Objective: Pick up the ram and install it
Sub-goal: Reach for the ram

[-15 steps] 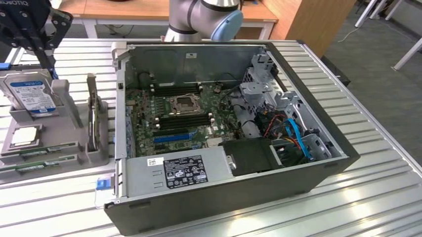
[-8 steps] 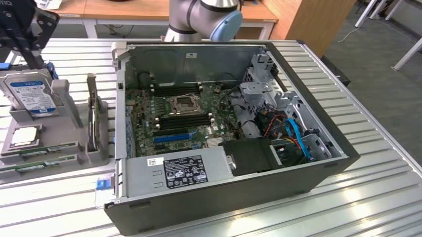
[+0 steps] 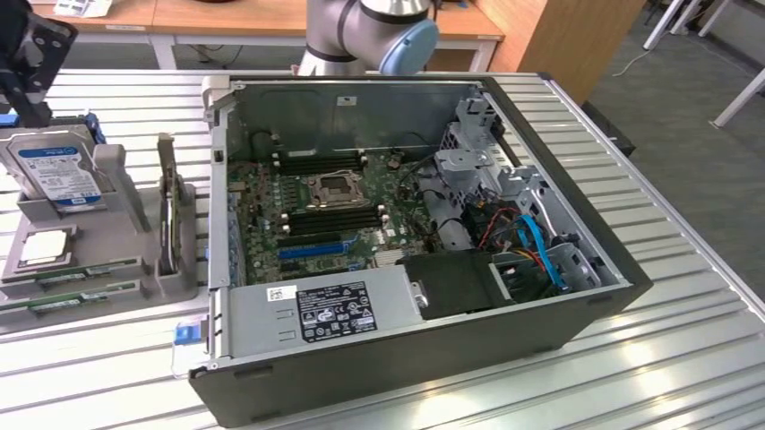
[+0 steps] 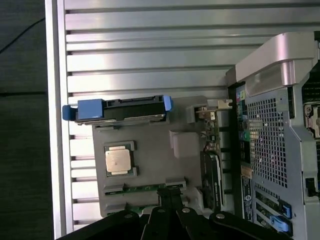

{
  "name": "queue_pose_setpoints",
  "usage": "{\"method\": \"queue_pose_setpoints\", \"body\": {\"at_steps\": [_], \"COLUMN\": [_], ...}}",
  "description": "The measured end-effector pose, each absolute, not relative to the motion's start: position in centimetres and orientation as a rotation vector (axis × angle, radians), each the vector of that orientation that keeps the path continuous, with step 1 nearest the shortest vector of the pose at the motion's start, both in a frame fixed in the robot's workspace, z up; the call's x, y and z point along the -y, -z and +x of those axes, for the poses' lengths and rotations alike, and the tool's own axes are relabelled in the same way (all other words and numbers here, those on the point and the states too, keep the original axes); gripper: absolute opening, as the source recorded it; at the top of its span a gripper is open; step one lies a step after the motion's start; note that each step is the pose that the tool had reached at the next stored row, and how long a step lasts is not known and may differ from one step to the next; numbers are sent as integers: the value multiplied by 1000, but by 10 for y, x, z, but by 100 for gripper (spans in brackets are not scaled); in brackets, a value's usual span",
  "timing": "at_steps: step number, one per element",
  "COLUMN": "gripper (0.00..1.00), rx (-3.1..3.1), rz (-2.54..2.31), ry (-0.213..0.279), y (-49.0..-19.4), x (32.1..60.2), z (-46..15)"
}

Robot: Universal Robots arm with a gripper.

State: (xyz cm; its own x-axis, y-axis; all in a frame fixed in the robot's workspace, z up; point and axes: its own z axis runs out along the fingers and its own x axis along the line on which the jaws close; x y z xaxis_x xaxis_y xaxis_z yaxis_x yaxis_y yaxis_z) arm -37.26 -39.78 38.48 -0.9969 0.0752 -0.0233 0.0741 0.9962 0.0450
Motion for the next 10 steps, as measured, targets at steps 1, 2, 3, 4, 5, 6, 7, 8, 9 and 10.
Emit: {"method": "queue_pose_setpoints", "body": {"at_steps": [1, 2, 3, 4, 5, 6, 7, 8, 9, 10], "gripper": [10, 10, 10, 10, 10, 10, 10, 10, 10, 10], "rx": [-3114, -3114, -3114, -3114, -3114, -3114, -3114, -3114, -3114, -3114], "rz": [116, 116, 117, 117, 117, 117, 117, 117, 117, 117], "ry": [-69, -69, -69, -69, -69, -69, -69, -69, -69, -69], "y": [-385, -385, -384, -384, -384, -384, -384, -384, -384, -384], "x": [398, 398, 398, 398, 398, 398, 398, 398, 398, 398], "z": [-375, -378, -381, -384, -386, -388, -390, -391, -392, -394]}}
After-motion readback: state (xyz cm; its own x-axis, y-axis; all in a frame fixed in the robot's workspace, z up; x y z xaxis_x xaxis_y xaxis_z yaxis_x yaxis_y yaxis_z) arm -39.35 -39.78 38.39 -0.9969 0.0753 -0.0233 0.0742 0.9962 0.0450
